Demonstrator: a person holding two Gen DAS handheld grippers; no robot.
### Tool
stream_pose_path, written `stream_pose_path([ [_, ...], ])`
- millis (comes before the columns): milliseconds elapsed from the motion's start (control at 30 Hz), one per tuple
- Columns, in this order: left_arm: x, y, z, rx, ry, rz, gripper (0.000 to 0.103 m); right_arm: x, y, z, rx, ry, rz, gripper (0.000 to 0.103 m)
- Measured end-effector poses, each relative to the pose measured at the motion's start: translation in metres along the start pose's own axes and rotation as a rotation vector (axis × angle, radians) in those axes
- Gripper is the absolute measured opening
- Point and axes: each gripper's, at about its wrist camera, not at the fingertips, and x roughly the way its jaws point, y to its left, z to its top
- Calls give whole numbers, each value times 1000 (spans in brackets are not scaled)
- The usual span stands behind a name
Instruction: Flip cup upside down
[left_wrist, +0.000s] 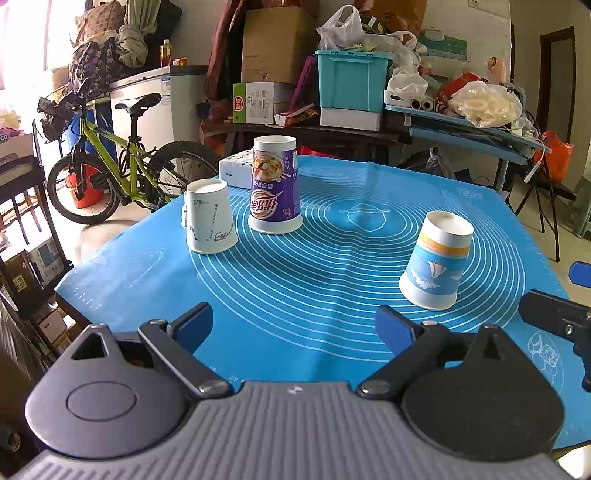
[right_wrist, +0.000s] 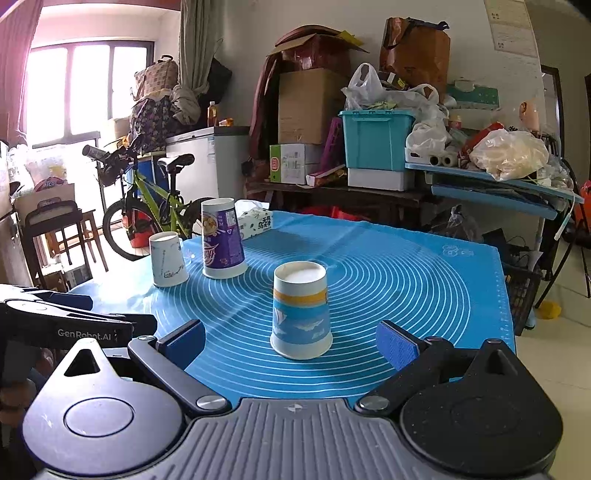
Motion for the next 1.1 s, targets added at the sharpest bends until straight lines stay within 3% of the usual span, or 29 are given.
stream_pose_path([
  [1100,-1,3,0,3,4,2,94,1,2,1,-4,6,2,100],
])
